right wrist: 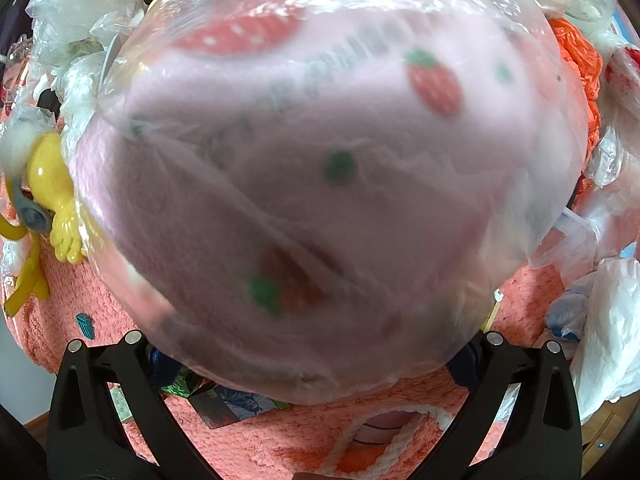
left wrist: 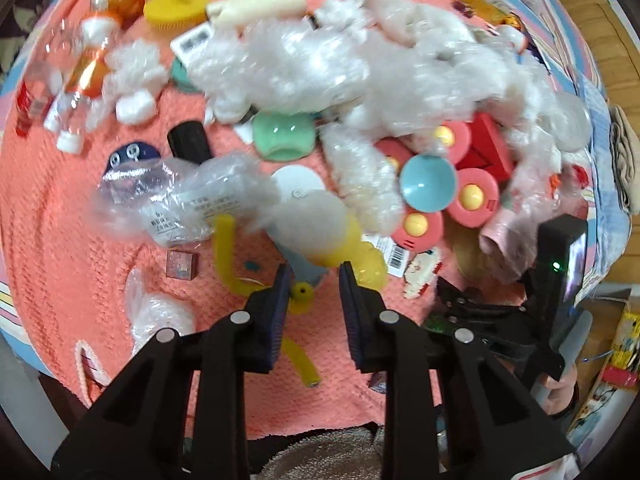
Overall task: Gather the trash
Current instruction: 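Close the left gripper on the yellow toy with the blue ring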
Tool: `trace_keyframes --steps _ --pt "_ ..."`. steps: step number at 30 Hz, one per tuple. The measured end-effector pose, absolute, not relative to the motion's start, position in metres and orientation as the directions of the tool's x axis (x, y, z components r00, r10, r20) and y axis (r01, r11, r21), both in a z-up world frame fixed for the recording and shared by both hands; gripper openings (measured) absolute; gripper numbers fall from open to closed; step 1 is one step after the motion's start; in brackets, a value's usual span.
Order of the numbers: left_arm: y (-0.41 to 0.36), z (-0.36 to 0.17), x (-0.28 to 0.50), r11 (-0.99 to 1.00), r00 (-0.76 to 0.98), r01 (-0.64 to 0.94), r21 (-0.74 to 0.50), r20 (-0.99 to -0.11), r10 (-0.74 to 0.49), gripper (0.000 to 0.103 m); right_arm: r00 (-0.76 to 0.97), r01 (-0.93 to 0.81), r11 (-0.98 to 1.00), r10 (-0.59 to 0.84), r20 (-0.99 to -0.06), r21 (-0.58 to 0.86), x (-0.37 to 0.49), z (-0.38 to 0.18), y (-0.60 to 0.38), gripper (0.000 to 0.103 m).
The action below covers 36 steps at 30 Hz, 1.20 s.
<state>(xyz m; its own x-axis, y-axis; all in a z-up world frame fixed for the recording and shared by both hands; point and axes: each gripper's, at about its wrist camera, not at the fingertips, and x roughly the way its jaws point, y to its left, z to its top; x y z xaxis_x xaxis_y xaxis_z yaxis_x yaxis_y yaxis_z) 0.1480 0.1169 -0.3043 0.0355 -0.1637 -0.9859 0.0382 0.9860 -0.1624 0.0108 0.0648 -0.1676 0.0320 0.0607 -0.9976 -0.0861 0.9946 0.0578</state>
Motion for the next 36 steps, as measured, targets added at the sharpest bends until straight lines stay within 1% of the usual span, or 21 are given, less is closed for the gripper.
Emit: trace_keyframes --steps 2,3,4,9,14,16,18,22,27,29,34,35,36 --pt "0.109 -0.298 0.144 0.992 0.05 0.054 -0.117 -0.992 -0.12 0.025 0.033 -0.086 0.995 0.061 -0.998 0.058 0.011 -0.167 0.065 0.1" --pt "0.109 -0.304 0.145 0.992 0.043 0.05 -0.112 -0.992 -0.115 0.025 0.034 -0.086 0.995 0.061 -0.998 0.058 0.011 -0.167 0.066 0.1" --pt "0.12 -0.302 0.129 0.992 0.033 0.045 -0.114 -0.993 -0.116 0.025 0.035 -0.087 0.995 0.061 -0.998 0.057 0.011 -0.167 0.066 0.1" --pt "0.128 -0.313 0.13 0.995 0.009 0.016 -0.097 -0.995 -0.097 0.025 0.032 -0.094 0.994 0.064 -0.997 0.061 0.01 -0.167 0.066 0.1" --pt "0.122 -0.33 0.131 0.995 0.012 0.023 -0.101 -0.995 -0.101 0.029 0.02 -0.093 0.994 0.06 -0.998 0.058 0.01 -0.169 0.066 0.1" --pt "0.115 -0.334 0.129 0.995 0.012 0.037 -0.091 -0.996 -0.091 0.033 0.013 -0.101 0.993 0.056 -0.998 0.054 0.009 -0.167 0.067 0.1" --pt "0.118 -0.33 0.127 0.994 -0.001 0.047 -0.097 -0.995 -0.097 0.035 0.009 -0.115 0.992 0.051 -0.999 0.05 0.009 -0.166 0.068 0.099" --pt "0.114 -0.335 0.128 0.994 -0.008 0.046 -0.099 -0.995 -0.099 0.035 0.011 -0.13 0.991 0.038 -0.999 0.036 0.006 -0.158 0.068 0.099" --pt "0.117 -0.319 0.132 0.991 0.018 0.037 -0.131 -0.991 -0.132 0.036 0.058 -0.136 0.99 0.047 -0.997 0.038 0.003 -0.14 0.068 0.099" --pt "0.118 -0.314 0.132 0.992 0.023 0.045 -0.12 -0.992 -0.121 0.036 0.049 -0.132 0.991 0.035 -0.998 0.028 0.003 -0.141 0.068 0.099" --pt "0.11 -0.314 0.137 0.988 -0.009 0.068 -0.136 -0.991 -0.136 0.036 0.044 -0.123 0.992 0.044 -0.998 0.038 0.008 -0.137 0.069 0.099" --pt "0.108 -0.315 0.139 0.989 -0.006 0.076 -0.127 -0.992 -0.126 0.038 0.051 -0.127 0.991 0.045 -0.998 0.038 0.009 -0.136 0.064 0.099" --pt "0.107 -0.316 0.141 0.99 -0.006 0.081 -0.118 -0.993 -0.118 0.043 0.056 -0.129 0.991 0.044 -0.997 0.037 0.009 -0.134 0.064 0.099"
